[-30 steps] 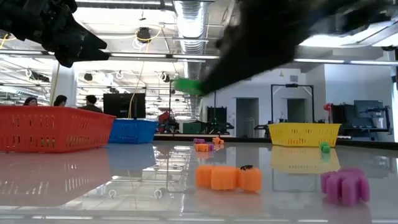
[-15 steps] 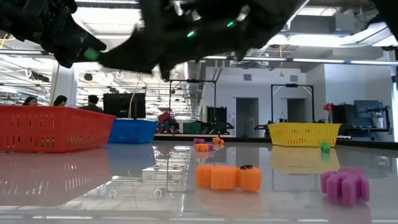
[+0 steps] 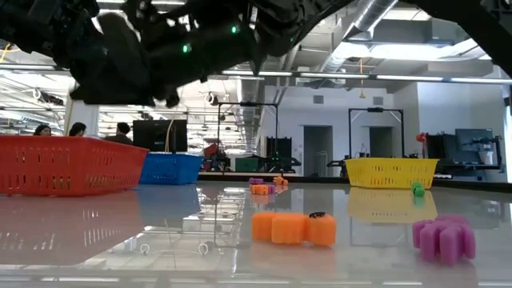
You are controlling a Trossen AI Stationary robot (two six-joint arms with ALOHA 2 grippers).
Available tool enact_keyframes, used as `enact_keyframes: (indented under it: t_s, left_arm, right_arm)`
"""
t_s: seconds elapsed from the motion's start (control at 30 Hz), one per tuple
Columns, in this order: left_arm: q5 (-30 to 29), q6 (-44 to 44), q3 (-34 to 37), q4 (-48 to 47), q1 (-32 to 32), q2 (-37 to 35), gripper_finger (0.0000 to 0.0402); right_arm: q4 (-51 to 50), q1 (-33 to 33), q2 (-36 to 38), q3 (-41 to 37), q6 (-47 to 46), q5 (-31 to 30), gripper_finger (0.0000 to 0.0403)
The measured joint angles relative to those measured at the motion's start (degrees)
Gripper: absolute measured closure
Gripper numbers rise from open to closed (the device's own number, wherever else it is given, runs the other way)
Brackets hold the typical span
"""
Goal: Sort Halloween decoration
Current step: Put the green skeleton toy into the red bin, then put the orange skeleton toy into the yellow bin
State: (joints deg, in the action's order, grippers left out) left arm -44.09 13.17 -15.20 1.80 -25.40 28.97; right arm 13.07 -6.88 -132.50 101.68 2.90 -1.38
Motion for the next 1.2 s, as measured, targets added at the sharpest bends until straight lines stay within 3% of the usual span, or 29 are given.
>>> enact_keyframes:
  t_s: [0.17, 0.3, 0.47, 0.67, 0.83, 1.2]
  left_arm:
    - [0.19, 0.06, 0.00, -0.39, -0.01, 0.02, 0.0175]
    - [0.22, 0.34, 0.00, -0.60, 0.01, 0.00, 0.0175]
    - [0.20, 0.39, 0.00, -1.46, -0.01, 0.06, 0.0175]
    - [-0.05, 1.08, 0.00, -1.82, -0.01, 0.26, 0.0175]
    - [0.26, 2.43, 0.00, -2.51, 0.00, 0.28, 0.0175]
    - [0.17, 0.59, 0.00, -2.41, 0.00, 0.26, 0.0175]
  right_arm:
    - [-3.27, 0.40, 1.44, 0.07, -1.26, -0.02, 0.0206]
    - [-15.94, 0.15, 5.90, 0.14, -1.36, -0.07, 0.0179]
    - [-36.45, 0.34, 13.20, 0.06, -4.72, -1.51, 0.0180]
    - [-48.49, 3.53, 19.94, 0.05, 1.03, -10.37, 0.0198]
    - [-50.28, 12.09, 20.90, -1.64, 5.71, -10.35, 0.0209]
    - [-50.11, 32.92, 11.61, -1.56, -11.70, -3.60, 0.0174]
